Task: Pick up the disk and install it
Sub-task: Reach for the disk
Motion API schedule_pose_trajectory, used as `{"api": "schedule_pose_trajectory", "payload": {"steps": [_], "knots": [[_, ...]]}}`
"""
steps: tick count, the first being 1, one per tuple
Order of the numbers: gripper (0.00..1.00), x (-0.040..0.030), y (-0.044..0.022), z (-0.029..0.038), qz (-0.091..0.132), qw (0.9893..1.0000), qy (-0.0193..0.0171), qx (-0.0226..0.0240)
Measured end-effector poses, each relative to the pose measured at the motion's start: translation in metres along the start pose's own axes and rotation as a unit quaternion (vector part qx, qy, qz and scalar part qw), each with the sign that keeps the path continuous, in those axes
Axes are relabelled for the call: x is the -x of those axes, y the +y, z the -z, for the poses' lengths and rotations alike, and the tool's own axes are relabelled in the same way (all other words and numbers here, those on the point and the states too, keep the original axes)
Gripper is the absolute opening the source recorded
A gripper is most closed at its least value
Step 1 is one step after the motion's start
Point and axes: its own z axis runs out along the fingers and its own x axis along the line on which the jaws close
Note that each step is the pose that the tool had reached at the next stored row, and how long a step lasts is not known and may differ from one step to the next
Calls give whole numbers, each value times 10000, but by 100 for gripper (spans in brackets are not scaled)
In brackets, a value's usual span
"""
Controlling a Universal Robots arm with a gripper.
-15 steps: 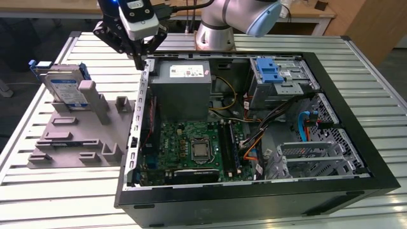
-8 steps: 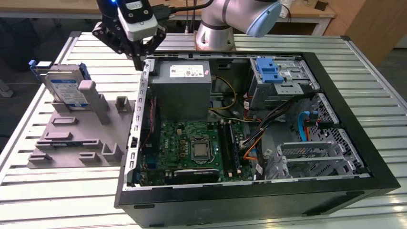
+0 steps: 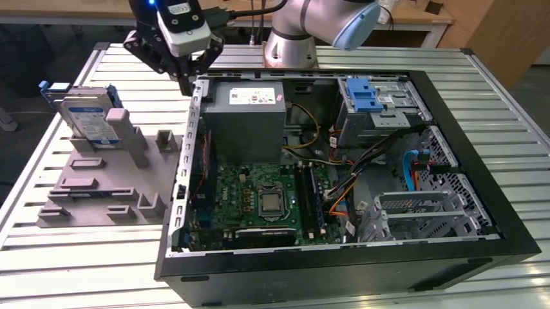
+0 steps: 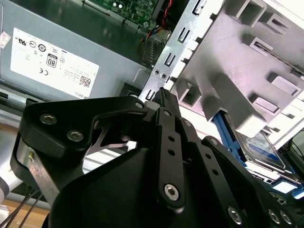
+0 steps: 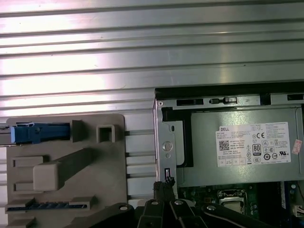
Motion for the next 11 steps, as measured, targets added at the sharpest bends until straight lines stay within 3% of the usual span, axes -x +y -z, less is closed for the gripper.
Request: {"api": "schedule_pose_trajectory", "payload": {"steps": [11], "knots": [[11,-27,0,-14,-1,10000,8,0]]}}
